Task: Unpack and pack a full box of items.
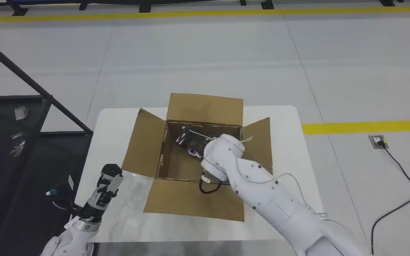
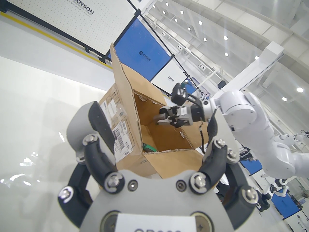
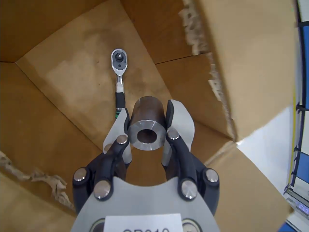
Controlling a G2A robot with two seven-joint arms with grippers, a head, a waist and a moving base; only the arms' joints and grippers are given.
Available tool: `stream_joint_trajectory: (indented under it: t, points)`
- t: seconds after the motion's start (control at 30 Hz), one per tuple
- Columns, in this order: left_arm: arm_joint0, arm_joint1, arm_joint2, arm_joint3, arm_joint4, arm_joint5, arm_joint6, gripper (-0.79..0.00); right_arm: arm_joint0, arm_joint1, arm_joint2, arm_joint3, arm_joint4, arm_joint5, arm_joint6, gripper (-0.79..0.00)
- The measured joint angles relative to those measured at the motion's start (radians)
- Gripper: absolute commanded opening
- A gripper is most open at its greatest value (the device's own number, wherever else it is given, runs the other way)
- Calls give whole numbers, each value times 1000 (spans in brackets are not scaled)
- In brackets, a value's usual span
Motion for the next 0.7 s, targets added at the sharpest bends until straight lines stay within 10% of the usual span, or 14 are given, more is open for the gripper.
stream_joint_trajectory:
  t: [0.4,0.53,0.7]
  points:
    - [0,0,0,0,0,0,0,0,151,-171,-91,558,154,-74,-109,-785]
    - [0,0,0,0,0,0,0,0,172,-202,-95,641,171,-101,-141,-523]
    - [0,0,0,0,0,0,0,0,186,-230,-102,692,170,-107,-163,-413]
